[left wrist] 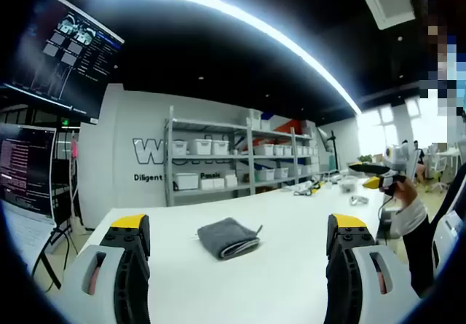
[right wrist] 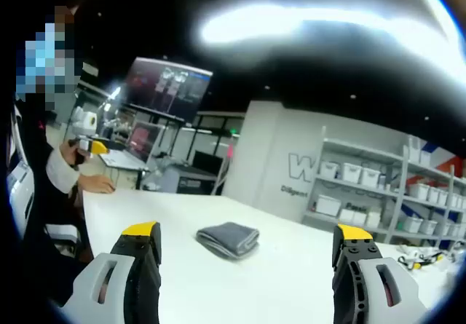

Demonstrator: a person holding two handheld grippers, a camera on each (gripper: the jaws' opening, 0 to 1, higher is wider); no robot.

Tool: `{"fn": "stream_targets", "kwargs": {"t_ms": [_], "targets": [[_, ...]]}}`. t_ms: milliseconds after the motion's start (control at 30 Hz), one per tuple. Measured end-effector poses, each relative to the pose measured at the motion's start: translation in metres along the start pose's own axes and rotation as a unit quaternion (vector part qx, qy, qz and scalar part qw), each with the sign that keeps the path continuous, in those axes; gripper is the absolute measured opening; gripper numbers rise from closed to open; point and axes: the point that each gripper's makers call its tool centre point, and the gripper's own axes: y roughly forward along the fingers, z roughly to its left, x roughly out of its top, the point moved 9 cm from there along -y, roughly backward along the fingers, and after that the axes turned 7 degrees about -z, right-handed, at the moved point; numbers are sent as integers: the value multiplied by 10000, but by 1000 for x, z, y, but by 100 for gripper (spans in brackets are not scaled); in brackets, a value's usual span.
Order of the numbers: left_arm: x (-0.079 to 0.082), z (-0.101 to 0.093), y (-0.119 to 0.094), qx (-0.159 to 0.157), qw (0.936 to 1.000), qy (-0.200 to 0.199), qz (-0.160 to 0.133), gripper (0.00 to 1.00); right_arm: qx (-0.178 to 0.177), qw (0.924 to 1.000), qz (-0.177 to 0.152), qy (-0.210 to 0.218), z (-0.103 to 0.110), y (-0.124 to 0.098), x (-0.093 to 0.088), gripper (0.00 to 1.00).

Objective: Open the folded towel by lifting each exposed corner and separating the folded layers until the towel lies flat within the target outline without major curled edges

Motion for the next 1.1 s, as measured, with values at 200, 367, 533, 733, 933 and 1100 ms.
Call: {"fn": "stream_targets", "kwargs": {"t_ms": [200, 367, 533, 733, 933, 1100], "targets": [[-3, -3, 1, -36, 9999, 59, 125, 100, -78, 10000, 37, 45, -2, -4, 0, 99], [-8, 1, -1, 61, 9994, 67, 322, 100, -80, 10000, 23, 45, -3, -5, 2, 99], [-5, 0, -3, 3, 9998, -26, 208, 100, -67, 9999, 111, -5, -3, -1, 0, 99], [-4, -1, -3, -19, 9999, -52, 100, 100, -65, 9998, 170, -26, -2, -1, -1, 99], [-10, 0, -2, -31, 9995, -9, 316, 99, -68, 9999, 128, -14, 0, -1, 0, 99], [-15, 3, 0, -116, 9984, 101, 542, 97, -65, 9998, 173, -23, 0, 1, -1, 99]]}}
